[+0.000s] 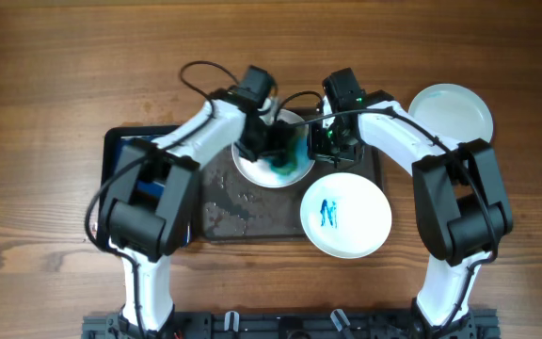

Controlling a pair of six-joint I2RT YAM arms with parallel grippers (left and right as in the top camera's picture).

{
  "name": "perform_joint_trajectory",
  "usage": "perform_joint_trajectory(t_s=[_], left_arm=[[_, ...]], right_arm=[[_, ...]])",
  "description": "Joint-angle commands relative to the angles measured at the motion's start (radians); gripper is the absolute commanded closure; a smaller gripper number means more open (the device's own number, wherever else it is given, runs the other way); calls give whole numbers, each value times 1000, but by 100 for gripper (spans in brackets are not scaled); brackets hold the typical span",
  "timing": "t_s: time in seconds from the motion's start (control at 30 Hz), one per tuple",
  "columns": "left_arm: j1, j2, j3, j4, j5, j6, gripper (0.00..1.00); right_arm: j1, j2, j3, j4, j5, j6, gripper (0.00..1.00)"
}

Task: Clean dirty plates on tray and stack at the side
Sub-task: 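Scrub the plate with the sponge while the right gripper holds it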

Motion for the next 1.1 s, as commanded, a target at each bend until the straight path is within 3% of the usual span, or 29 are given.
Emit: perform_joint_trajectory(t_s=[0.0,0.23,0.5,0.67,0.87,1.07], left_arm=[[116,33,-15,3,-321,-15,96],[145,33,-15,-34,-468,-16,96],[144,33,-15,-285,-464,-13,96],[112,32,-15,-321,-268,201,96],[64,-13,-14,-305,-212,168,96],[77,-180,-13,-302,-212,138,96]], right_arm=[[2,17,-6,-29,19,-8,95],[2,17,-6,-32,19,-7,95],[2,17,-6,-33,19,-8,95],[2,17,-6,-33,19,-8,95],[2,17,-6,-33,19,-12,95],[2,17,-6,-29,18,-23,95]])
